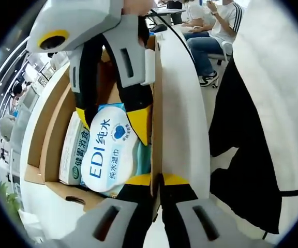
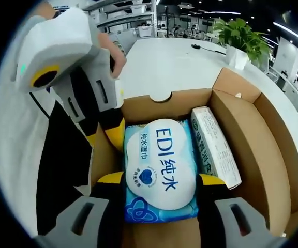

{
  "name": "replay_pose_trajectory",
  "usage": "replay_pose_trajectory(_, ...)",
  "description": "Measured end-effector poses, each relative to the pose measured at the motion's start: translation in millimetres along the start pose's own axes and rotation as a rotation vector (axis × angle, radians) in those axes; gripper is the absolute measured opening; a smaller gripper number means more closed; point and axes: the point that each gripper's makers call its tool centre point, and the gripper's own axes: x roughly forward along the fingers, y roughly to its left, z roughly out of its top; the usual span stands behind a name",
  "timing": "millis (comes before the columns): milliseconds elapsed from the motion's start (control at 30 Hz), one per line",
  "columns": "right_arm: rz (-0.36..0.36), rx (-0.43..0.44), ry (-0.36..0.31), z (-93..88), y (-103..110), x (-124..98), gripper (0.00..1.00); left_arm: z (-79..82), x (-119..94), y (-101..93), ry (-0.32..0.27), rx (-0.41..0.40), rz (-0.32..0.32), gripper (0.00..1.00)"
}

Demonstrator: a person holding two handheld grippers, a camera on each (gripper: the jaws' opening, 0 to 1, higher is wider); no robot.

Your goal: Operate the shoe box by opening the lid, removing the specified soft item, and placing it in the target area until the item is outside and the box remains undamaged.

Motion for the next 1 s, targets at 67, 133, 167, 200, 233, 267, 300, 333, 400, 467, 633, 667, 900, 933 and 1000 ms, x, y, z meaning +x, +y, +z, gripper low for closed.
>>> replay_pose_trajectory(67,0.002,0.001,-0.004,0.7,0.8,-1.7,0.54,-0.1,0.0,0.1,0.000,0.000,0.000,0.04)
replay_pose_trajectory(133,0.004,0.002,-0.004,0.8,0.8,-1.6,0.54,-0.1,0.0,0.1,-0.001,-0.001,0.001,0.04)
replay_pose_trajectory(167,0.005,0.002,-0.004,1.0,0.5,-0.7,0.54,-0.3,0.2,0.2,-0.001,0.000,0.002,0.04)
replay_pose_trajectory(200,0.005,0.002,-0.003,0.6,0.3,-0.7,0.54,-0.3,0.2,0.3,-0.001,-0.001,0.003,0.04)
replay_pose_trajectory(233,0.006,0.002,-0.002,0.2,0.1,-0.8,0.54,-0.2,0.1,0.3,0.000,-0.001,0.002,0.04)
replay_pose_trajectory(267,0.007,0.002,-0.001,-0.7,-0.8,1.9,0.54,-0.1,0.1,0.3,0.000,-0.002,0.000,0.04)
replay_pose_trajectory(300,0.008,0.002,0.000,-0.9,-1.0,2.5,0.54,-0.1,0.1,0.3,0.001,-0.003,-0.001,0.04)
replay_pose_trajectory(333,0.010,0.001,0.001,-1.0,-1.0,2.7,0.54,-0.4,0.4,0.4,0.001,-0.002,-0.003,0.04)
replay_pose_trajectory(400,0.013,0.001,0.006,0.1,0.0,0.0,0.54,0.3,-0.3,0.3,0.001,-0.003,-0.003,0.04)
replay_pose_trajectory(467,0.015,-0.002,0.012,-0.5,-0.3,0.2,0.54,-0.2,0.0,0.4,-0.001,-0.001,-0.002,0.04)
replay_pose_trajectory(633,0.017,-0.008,0.020,-5.7,-0.4,-2.9,0.54,-0.3,0.1,0.3,-0.001,-0.001,-0.004,0.04)
replay_pose_trajectory(667,0.015,-0.006,0.019,-6.6,-0.4,-4.0,0.54,-0.2,0.0,0.2,-0.001,-0.002,-0.005,0.04)
replay_pose_trajectory(900,0.019,0.009,0.027,-18.8,-5.2,-8.9,0.54,0.4,0.0,0.5,-0.001,-0.003,-0.004,0.04)
replay_pose_trajectory(933,0.021,0.006,0.030,-19.5,-5.2,-10.2,0.54,0.4,0.1,0.7,-0.001,-0.006,-0.002,0.04)
replay_pose_trajectory(1000,0.024,0.003,0.033,-19.8,-4.4,-12.5,0.54,0.3,0.2,0.9,0.000,-0.006,-0.001,0.04)
